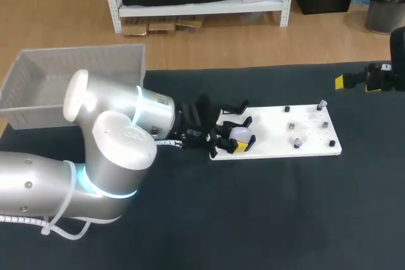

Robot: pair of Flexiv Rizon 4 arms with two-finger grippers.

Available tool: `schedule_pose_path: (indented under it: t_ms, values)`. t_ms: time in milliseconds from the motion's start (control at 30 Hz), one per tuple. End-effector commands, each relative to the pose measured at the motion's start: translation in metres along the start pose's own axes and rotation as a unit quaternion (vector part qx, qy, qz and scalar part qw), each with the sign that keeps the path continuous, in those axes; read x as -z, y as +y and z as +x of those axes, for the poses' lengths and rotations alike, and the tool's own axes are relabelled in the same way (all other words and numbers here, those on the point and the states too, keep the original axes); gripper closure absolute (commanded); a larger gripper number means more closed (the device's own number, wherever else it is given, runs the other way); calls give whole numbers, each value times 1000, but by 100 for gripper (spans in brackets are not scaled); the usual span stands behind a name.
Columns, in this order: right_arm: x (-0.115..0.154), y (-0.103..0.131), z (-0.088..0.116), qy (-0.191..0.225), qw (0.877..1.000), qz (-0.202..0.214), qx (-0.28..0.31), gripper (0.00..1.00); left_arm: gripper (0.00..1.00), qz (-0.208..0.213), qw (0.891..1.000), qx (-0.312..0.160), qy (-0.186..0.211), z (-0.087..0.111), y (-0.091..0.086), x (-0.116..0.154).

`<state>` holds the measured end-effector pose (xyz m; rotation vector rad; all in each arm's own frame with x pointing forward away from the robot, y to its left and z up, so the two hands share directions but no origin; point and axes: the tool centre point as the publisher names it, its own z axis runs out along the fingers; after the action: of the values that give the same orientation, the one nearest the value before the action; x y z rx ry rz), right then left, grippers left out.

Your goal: Pick up each earbud case from the left stands, insert the matching earbuds, close the lid, and place the case in the box.

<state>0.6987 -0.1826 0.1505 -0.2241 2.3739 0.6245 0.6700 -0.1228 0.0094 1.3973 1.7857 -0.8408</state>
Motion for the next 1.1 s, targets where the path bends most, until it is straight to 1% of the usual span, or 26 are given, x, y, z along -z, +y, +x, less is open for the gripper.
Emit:
schedule_pose_path:
  t_ms: [33,133,333,467,733,900,933,1000,1067,1100]
  values:
    - [0,-1,0,0,1000,-2,1,0,100,2,1000,-2,-3,0,-1,1]
    - [0,-1,0,0,1000,-2,1,0,100,4,1000,-4,-6,-3,-3,4]
    - [0,-1,0,0,1000,-2,1,0,100,14,1000,-4,-24,-11,-10,13]
    - [0,-1,0,0,1000,-2,1,0,100,16,999,-7,-33,-18,-15,24]
    - [0,-1,0,0,1000,-2,1,0,100,38,998,-28,-49,-48,-27,50]
    - [0,-1,0,0,1000,-2,1,0,100,48,995,-50,-65,-66,-31,57]
    - [1,2,1,-3,1000,3,4,0,100,45,995,-53,-68,-69,-31,56]
    - [-2,11,5,4,1000,10,0,0,100,46,995,-56,-70,-74,-32,53]
    - [-5,24,10,4,1000,22,-4,0,100,43,995,-59,-71,-78,-32,48]
    - [-5,27,11,3,1000,27,-2,0,100,42,995,-60,-71,-80,-32,46]
